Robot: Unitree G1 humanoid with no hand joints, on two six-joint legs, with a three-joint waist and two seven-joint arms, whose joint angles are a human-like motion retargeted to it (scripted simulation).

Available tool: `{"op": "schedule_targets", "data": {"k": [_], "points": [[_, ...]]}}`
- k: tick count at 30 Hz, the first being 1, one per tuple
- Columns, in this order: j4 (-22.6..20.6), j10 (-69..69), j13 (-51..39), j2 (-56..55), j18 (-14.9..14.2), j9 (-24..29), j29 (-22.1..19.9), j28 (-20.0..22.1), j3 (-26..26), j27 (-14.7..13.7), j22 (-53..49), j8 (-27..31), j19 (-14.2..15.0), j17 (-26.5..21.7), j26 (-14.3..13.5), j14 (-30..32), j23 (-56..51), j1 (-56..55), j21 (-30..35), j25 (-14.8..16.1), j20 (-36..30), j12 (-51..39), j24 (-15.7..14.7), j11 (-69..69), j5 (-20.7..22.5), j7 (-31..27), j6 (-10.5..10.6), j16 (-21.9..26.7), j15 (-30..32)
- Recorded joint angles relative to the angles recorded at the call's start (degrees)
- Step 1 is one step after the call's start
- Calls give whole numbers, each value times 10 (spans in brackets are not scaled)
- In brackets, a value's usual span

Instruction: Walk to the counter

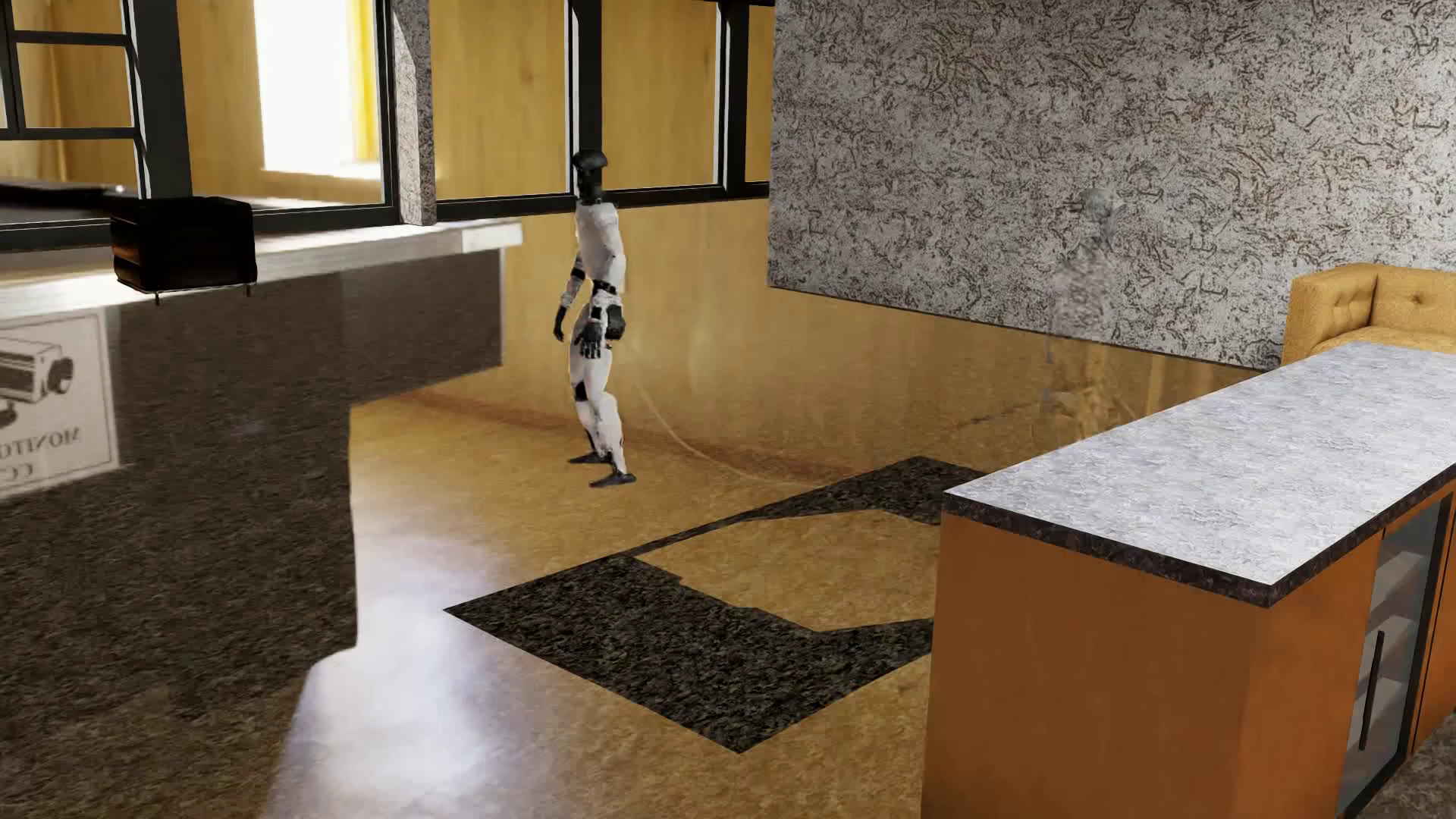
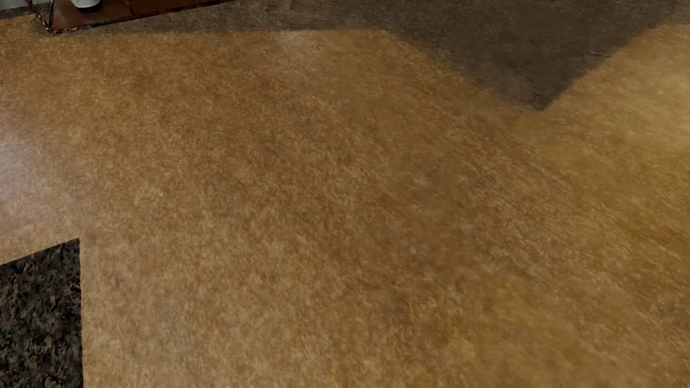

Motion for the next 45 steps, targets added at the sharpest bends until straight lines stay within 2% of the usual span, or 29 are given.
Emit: {"op": "schedule_targets", "data": {"k": [5, 8, 9, 11, 12, 13, 14, 16, 17, 18, 20, 22, 23, 24, 25, 26, 27, 29, 31, 33, 34, 37, 38, 39, 41, 42, 43, 44, 45], "points": [[-2, 24, 9, -3, -6, 4, -20, 3, -2, -5, -12, -19, -4, -3, -8, 2, -3, -11, -8, 12, -19, -4, -4, 30, -9, -19, 2, 9, -8], [-12, 42, 19, -4, -17, 7, -22, 6, -2, -4, -26, -58, -3, -13, -16, 14, -11, -35, -16, 15, -26, -12, -8, 42, -26, -54, 2, 9, -9], [-19, 51, 24, -2, -30, 8, -21, 7, -1, -1, -33, -78, -2, -17, -19, 22, -11, -50, -20, 15, -26, -16, -11, 42, -36, -71, 1, 6, -7], [-33, 78, 35, 4, -119, 10, -15, 8, -7, 2, -45, -129, 3, -24, -26, -2, -6, -84, -23, 18, -25, -23, -9, 45, -59, -99, -2, 8, -12], [-50, 98, 42, 14, -121, 10, -10, 4, -16, 3, -51, -164, 8, -28, -32, -22, -2, -103, -19, 19, -25, -25, -5, 48, -72, -94, -4, 11, -19], [-32, 128, 51, 28, -122, 10, -6, 1, -27, 6, -54, -200, 14, -34, -38, -32, 1, -125, -20, 22, -26, -27, -1, 47, -84, -58, -5, 14, -24], [57, 166, 57, 46, -131, 9, -3, 1, -34, 14, -52, -236, 20, -36, -40, -36, 1, -133, -22, 25, -24, -29, 3, 40, -91, 42, -4, 13, -25], [192, 158, 71, 80, 10, 3, -2, 17, -37, 28, -44, -298, 36, -46, -44, -36, 6, -79, -38, 37, -15, -28, 10, 23, -95, 291, 6, 10, -15], [216, 115, 77, 97, 50, 0, -7, 32, -36, 36, -39, -323, 47, -50, -43, 1, 9, -37, -54, 45, -7, -24, 10, 20, -99, 399, 12, 5, -10], [207, 94, 82, 113, 44, -1, -10, 42, -29, 39, -32, -340, 59, -58, -44, 20, 12, -24, -65, 50, 1, -19, 7, 17, -107, 416, 15, -1, -1], [167, 94, 92, 143, 50, -1, -17, 51, -16, 43, -2, -364, 91, -73, -38, -7, 21, -23, -93, 56, 14, -15, 1, 43, -146, 377, 19, -9, 31], [109, 75, 108, 160, 59, -2, -30, 39, -7, 45, 42, -374, 99, -79, -18, -21, 21, -18, -124, 59, 12, -26, 10, 92, -200, 336, 21, -8, 105], [75, 57, 113, 158, 66, -2, -29, 22, -5, 44, 58, -369, 69, -82, -10, -26, 17, -11, -130, 56, 1, -30, 19, 128, -233, 315, 21, -6, 157], [42, 40, 114, 152, 74, -1, -24, 2, -2, 37, 66, -368, -16, -84, -4, -29, 11, -3, -128, 50, -9, -32, 25, 169, -269, 294, 19, -1, 183], [13, 31, 111, 123, 83, 1, -21, -13, -6, 31, 68, -320, -76, -84, 0, -34, 4, 1, -128, 45, -16, -34, 30, 217, -280, 267, 17, 5, 162], [-10, 27, 108, 62, 90, 6, -25, -17, -14, 29, 67, -212, -74, -80, 2, -39, -10, 3, -134, 39, -18, -37, 31, 276, -250, 234, 16, 10, 116], [-27, 24, 105, 1, 95, 9, -35, -13, -21, 26, 63, -113, -51, -70, 2, -44, -29, 4, -149, 37, -15, -39, 28, 331, -203, 203, 15, 15, 90], [-52, 20, 97, -98, 99, 14, -52, 6, -27, 5, 46, -8, -13, -47, 1, -54, -56, 8, -185, 31, -16, -36, 20, 405, -113, 153, 15, 22, 68], [-72, 13, 98, -173, 100, 16, -61, 10, -33, -23, 38, 8, -25, -30, 3, -63, -101, 16, -201, 10, -22, -41, 11, 416, -61, 100, 14, 32, 56], [-91, 8, 116, -233, 97, 16, -64, 5, -44, -48, 37, -2, -52, -23, 3, -77, -154, 29, -214, -20, -38, -50, 11, 372, -19, 40, 13, 41, 51], [-100, 9, 133, -258, 95, 15, -62, 3, -50, -62, 30, 4, -54, -24, -1, -88, -180, 36, -224, -31, -47, -48, 16, 332, 11, 8, 14, 42, 54], [-118, 7, 186, -284, 85, 13, -51, 4, -58, -83, 21, 69, -12, -23, -12, -119, -230, 66, -244, -54, -78, -48, 15, 106, 106, -75, 18, 43, 81], [-120, 4, 198, -271, 76, 11, -43, 6, -58, -83, 19, 94, 21, -22, -17, -124, -227, 81, -246, -56, -89, -40, 12, 21, 127, -96, 20, 43, 105], [-115, 8, 203, -261, 67, 9, -37, 5, -57, -76, 18, 106, -64, -18, -19, -123, -207, 93, -245, -55, -100, -31, 9, 8, 137, -118, 21, 45, 172], [-102, 121, 189, -249, 44, 14, -27, 7, -53, -37, 19, 70, -74, 3, -10, -80, -109, 72, -246, -43, -108, -13, -2, 67, 121, -151, 30, 47, 111], [-101, 201, 160, -235, 3, 17, -11, 7, -50, 8, 21, 55, -69, 14, 0, -12, -39, 48, -244, -32, -103, -2, -7, 98, 106, -160, 34, 40, 74], [-105, 292, 128, -213, -93, 19, 36, 2, -47, 49, 25, 33, -69, 18, 4, 66, 37, 12, -218, -40, -110, 5, -5, 113, 88, -184, 36, 39, 43], [-116, 386, 100, -183, -120, 19, 113, -23, -45, 52, 29, 5, -70, 15, 4, 126, 94, -31, -156, -78, -132, 3, 8, 114, 70, -205, 38, 49, 19], [-119, 468, 80, -150, -121, 20, 175, -58, -42, 34, 26, -23, -69, 4, -6, 152, 118, -73, -95, -122, -158, -2, 23, 116, 54, -213, 40, 63, -5]]}}
